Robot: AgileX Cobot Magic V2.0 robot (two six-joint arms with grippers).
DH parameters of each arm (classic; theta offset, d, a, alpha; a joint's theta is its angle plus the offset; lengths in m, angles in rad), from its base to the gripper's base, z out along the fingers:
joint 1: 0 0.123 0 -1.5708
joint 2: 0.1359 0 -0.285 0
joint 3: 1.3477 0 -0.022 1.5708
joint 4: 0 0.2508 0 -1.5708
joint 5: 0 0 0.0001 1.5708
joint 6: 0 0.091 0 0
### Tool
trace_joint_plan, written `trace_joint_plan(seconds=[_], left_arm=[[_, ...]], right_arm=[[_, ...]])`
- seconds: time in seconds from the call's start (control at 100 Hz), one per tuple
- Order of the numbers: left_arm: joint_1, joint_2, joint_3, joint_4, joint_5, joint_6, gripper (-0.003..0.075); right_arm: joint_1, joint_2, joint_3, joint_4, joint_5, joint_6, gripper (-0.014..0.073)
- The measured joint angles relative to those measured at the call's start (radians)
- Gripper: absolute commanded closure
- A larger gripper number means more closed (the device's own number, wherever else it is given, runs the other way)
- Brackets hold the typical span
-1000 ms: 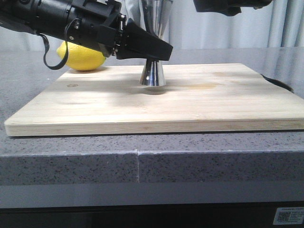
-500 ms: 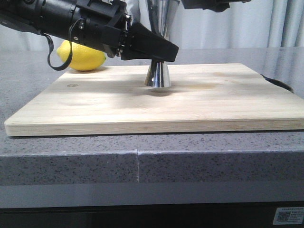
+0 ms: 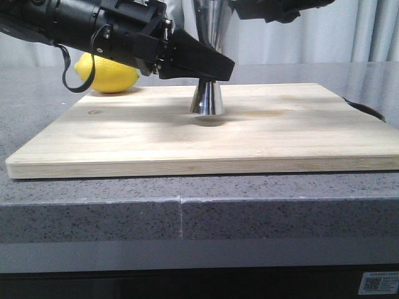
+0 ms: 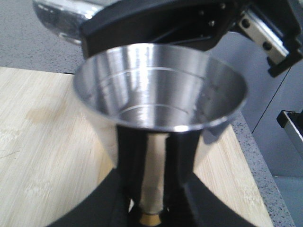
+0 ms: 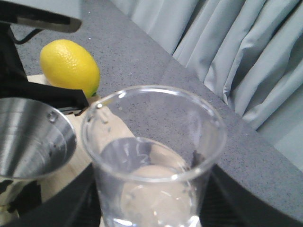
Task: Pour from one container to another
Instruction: 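Hold the beaker above the jigger's upper cup with the right gripper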
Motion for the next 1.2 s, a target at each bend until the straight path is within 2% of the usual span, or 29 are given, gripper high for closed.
trace_joint_plan(seconds=[1.2], left_arm=[[0.000,0.000,0.000,0.000,0.000,0.000,0.0605]], right_arm=[[0.000,0.000,-0.002,-0.077,0.014,0.000,0.0274]])
